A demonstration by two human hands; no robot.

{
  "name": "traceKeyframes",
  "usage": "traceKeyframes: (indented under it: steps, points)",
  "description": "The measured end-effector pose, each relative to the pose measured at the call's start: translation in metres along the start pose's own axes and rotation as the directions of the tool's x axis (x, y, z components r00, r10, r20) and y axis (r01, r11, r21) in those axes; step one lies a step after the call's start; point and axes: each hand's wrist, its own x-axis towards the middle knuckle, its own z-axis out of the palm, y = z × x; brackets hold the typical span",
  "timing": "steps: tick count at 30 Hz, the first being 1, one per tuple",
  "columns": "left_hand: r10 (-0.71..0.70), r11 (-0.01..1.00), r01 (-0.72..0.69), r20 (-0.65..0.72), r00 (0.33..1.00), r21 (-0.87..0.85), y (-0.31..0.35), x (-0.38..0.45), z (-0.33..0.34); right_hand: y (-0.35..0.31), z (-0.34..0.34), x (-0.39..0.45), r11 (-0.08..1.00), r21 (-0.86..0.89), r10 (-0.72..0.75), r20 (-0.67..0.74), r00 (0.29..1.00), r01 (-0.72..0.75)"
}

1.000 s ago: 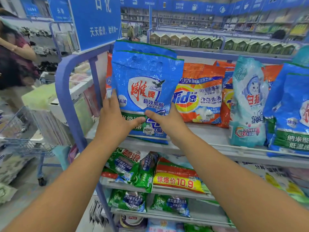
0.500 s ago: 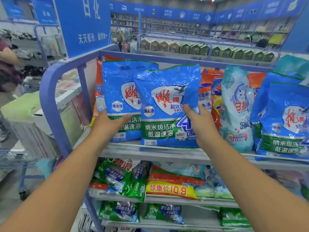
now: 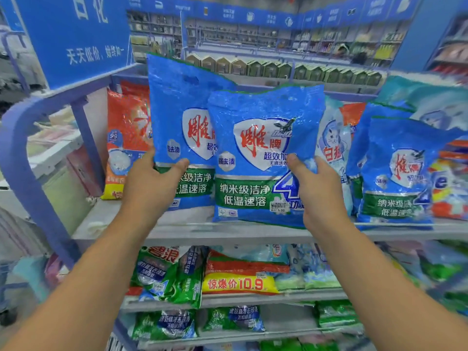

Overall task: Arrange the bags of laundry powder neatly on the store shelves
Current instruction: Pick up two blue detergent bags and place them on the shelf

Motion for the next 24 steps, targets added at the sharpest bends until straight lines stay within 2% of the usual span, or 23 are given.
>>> traceKeyframes:
  steps: [3,10,13,18,24]
  points:
    - [0.043,0.999,-0.043,0.016,0.999,-0.032,0.020,-0.009,0.005,-0.011,-0.034,-0.004,0.999,0.003,-0.051,-0.062,0.997,0.051]
    - [0.023,0.992,-0.004,0.160,0.987,-0.123,0.068,-0.062,0.062,-0.019,-0.149,-0.020,1.000,0.009,0.010,-0.142,0.990,-0.008]
    - [-0.013,0.979,0.060,0.233,0.972,-0.197,0.079,-0.088,0.103,-0.020,-0.212,-0.030,0.995,0.082,0.069,-0.225,0.972,-0.051]
    - [-0.077,0.969,0.155,0.356,0.931,-0.195,0.119,-0.148,0.184,-0.018,-0.332,-0.050,0.989,0.141,0.095,-0.359,0.928,-0.046]
    - [-0.045,0.965,0.157,0.463,0.885,-0.208,0.170,-0.239,0.289,-0.023,-0.478,-0.078,0.990,0.140,0.098,-0.495,0.863,-0.032]
